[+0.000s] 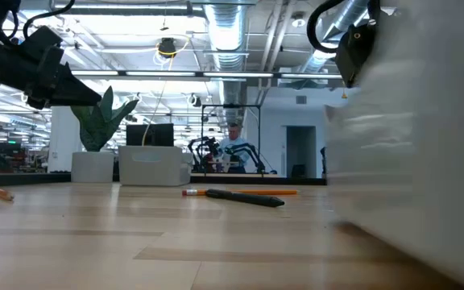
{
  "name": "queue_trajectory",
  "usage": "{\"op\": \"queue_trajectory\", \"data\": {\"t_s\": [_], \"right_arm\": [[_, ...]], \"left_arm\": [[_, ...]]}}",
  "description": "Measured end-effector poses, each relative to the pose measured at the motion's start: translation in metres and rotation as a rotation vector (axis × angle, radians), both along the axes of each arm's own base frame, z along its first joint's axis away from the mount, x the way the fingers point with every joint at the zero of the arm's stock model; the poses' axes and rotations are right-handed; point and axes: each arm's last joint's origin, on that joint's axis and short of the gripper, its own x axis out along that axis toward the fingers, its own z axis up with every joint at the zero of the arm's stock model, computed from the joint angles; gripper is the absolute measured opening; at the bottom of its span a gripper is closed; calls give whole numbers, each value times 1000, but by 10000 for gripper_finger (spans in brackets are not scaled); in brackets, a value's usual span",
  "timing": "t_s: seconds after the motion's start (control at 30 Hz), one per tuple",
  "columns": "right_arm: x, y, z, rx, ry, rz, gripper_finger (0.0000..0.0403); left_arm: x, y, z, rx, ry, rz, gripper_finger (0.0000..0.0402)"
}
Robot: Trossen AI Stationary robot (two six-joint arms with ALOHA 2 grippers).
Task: Sort pens & pencils
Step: Move the bottom white bin to the top of the table
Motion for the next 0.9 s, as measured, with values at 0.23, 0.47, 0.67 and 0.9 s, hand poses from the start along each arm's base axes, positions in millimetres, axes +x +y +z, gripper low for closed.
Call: {"op": "queue_trajectory", "data": {"t_s": [0.23,0.47,0.67,0.9], "right_arm": [[0,0,0,1,1,-7,42],[0,0,0,1,2,-7,21],[0,0,0,1,0,-7,47],[0,0,0,-2,0,-7,34]], "left_arm": [[0,0,0,0,0,0,137],[0,0,0,0,0,0,137],[0,0,0,0,0,0,137],[0,0,0,-1,0,0,137]]}}
